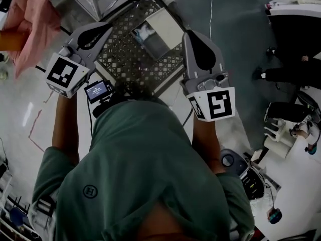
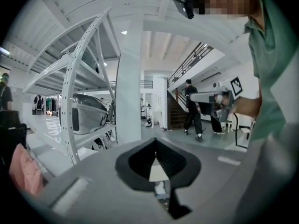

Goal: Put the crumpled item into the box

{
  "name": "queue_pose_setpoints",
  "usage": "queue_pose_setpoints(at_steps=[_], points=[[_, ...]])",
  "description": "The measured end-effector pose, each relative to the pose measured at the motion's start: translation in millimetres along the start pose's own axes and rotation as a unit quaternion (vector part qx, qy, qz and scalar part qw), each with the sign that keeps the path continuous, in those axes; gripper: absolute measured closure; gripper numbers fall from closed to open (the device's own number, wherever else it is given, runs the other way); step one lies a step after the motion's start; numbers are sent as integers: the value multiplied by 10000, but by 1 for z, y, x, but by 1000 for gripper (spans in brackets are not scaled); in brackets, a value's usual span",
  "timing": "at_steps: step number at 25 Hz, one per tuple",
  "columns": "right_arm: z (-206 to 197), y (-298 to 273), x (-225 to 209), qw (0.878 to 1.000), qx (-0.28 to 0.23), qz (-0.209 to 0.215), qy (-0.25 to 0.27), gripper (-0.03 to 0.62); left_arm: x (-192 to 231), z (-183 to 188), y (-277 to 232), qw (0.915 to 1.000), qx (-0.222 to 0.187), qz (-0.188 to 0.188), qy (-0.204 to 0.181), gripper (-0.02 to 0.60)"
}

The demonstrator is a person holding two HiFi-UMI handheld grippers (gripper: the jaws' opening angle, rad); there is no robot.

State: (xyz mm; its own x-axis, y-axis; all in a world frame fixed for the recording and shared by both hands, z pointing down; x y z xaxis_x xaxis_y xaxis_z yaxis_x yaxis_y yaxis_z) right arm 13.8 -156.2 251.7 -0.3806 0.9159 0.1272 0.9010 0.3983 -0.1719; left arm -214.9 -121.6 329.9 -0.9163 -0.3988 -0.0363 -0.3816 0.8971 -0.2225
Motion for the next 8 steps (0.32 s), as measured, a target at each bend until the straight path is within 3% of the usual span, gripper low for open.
queue_pose_setpoints(at_steps=[8], points=[[6,22,-3,9998,83,-193,-70,589,-9,12,-9,9998,46,-190,-23,578]])
Point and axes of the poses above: the fingertips, and each gripper's own axes: y backward along the fingers, x to its left, z out of its top, the point moved 6 cm from there along y, backward along the fingers, and after that the axes turned 12 degrees about z, right-handed, at the moved point
